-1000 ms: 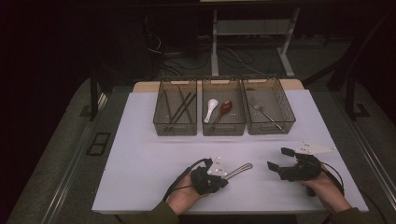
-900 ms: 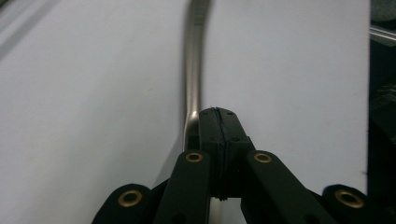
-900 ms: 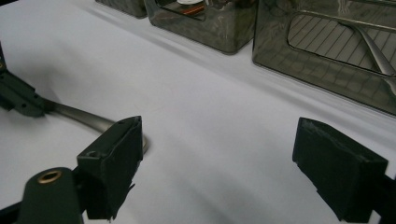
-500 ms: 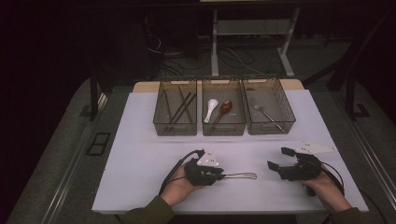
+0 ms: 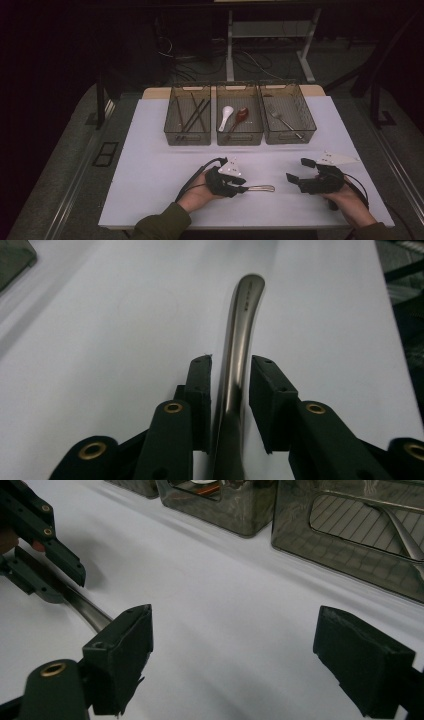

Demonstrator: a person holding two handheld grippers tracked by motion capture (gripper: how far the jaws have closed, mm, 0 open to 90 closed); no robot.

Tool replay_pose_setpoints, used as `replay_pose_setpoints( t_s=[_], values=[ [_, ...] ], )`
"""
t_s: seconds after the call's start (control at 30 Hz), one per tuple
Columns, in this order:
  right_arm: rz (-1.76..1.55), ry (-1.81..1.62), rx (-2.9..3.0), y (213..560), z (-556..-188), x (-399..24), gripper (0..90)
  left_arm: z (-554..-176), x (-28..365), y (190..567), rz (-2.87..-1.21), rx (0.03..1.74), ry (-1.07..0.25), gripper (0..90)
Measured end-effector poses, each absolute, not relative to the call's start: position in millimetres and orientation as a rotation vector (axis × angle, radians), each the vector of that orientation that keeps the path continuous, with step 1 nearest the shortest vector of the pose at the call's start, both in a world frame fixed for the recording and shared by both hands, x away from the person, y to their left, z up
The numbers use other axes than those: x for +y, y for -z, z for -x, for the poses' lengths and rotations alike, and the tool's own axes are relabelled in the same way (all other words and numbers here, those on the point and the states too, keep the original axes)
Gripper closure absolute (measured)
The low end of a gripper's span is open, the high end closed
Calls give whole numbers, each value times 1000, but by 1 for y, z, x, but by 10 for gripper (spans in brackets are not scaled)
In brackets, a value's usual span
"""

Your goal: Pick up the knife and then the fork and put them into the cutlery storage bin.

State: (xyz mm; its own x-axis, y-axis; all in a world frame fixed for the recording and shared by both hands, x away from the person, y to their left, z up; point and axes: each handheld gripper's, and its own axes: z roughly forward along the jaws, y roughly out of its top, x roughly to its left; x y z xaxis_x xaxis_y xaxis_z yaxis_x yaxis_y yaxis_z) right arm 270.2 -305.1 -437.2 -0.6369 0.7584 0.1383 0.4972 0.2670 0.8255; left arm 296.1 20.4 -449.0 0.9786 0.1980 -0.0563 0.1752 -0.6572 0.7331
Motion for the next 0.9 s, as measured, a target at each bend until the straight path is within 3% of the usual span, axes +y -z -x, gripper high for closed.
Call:
replay_pose_setpoints(
  t_s=[0.33, 0.9],
  values=[
    [-1156, -1306, 2259, 437, -271, -305, 158, -295, 19, 451, -2341, 155, -61, 774],
    [-1111, -1356, 2391, 432, -276, -306, 158, -293, 20, 448, -2352, 108, -57, 789]
  ],
)
